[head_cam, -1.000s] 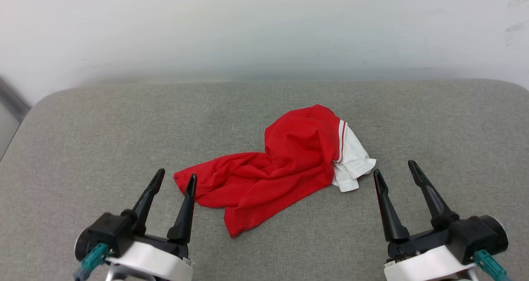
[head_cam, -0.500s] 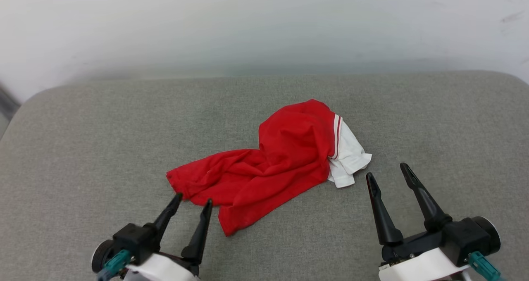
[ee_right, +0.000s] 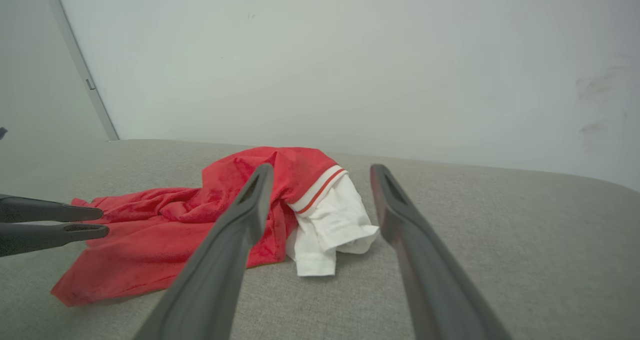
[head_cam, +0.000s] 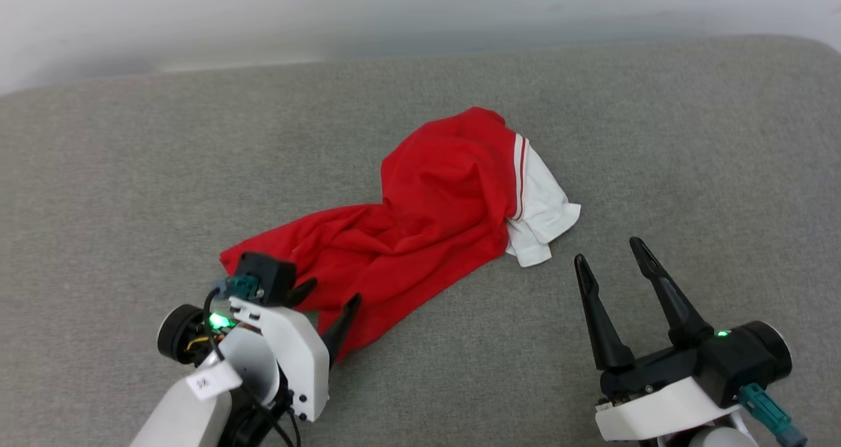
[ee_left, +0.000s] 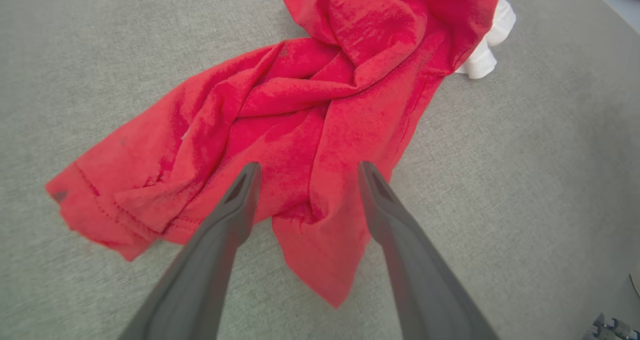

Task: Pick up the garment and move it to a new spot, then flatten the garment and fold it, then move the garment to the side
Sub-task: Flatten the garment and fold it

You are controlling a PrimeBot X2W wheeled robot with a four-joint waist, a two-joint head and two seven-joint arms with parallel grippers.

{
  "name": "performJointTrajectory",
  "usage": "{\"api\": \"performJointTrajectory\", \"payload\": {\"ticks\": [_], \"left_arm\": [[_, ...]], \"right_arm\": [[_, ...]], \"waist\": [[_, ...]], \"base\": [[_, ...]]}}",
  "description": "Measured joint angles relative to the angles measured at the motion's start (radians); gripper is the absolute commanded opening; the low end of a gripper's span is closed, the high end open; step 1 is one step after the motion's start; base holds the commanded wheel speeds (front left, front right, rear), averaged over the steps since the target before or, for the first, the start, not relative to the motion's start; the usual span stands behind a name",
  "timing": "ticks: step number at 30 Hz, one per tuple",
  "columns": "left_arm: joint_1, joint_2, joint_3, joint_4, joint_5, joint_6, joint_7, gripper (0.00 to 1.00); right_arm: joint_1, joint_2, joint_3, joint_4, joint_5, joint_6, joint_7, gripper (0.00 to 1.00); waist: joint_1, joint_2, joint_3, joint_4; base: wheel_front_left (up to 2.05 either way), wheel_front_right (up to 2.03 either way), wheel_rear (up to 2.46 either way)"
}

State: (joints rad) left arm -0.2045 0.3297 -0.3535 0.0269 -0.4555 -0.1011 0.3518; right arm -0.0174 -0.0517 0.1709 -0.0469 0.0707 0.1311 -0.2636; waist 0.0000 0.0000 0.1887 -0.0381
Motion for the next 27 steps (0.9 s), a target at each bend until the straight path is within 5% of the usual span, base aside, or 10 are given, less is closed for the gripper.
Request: {"api": "performJointTrajectory", "payload": {"ticks": [11,12,13,18,27], "left_arm": [[-0.103,0.036,-0.047,0.093,-0.031,-0.007,0.195,1.00],[-0.112,0.038,-0.056,0.104,-0.033,-0.011,0.205,0.27],[-0.118,0.040,-0.064,0.110,-0.035,-0.011,0.210,0.00],[-0.135,0.018,-0.133,0.109,-0.056,-0.021,0.182,0.00],[-0.174,-0.102,-0.411,0.051,-0.123,-0.028,0.173,0.00]], "right_arm": [[-0.043,0.000,0.015,-0.002,0.008,0.000,0.000,1.00],[-0.043,0.000,0.016,-0.001,0.008,0.000,0.000,1.00],[-0.043,0.000,0.017,-0.001,0.008,0.000,0.000,1.00],[-0.046,0.000,0.017,0.006,0.008,0.000,0.000,1.00],[-0.046,0.000,-0.048,0.005,-0.006,0.000,0.000,1.00]], "waist": [[0.0000,0.0000,0.094,-0.062],[0.0001,0.0000,0.098,-0.067],[0.0000,0.0000,0.101,-0.071],[0.0001,0.0000,0.096,-0.080],[0.0000,0.0000,0.034,-0.085]], "base": [[0.00,0.00,0.00],[0.00,0.00,0.00],[0.00,0.00,0.00],[0.00,0.00,0.00],[0.00,0.00,0.00]]}}
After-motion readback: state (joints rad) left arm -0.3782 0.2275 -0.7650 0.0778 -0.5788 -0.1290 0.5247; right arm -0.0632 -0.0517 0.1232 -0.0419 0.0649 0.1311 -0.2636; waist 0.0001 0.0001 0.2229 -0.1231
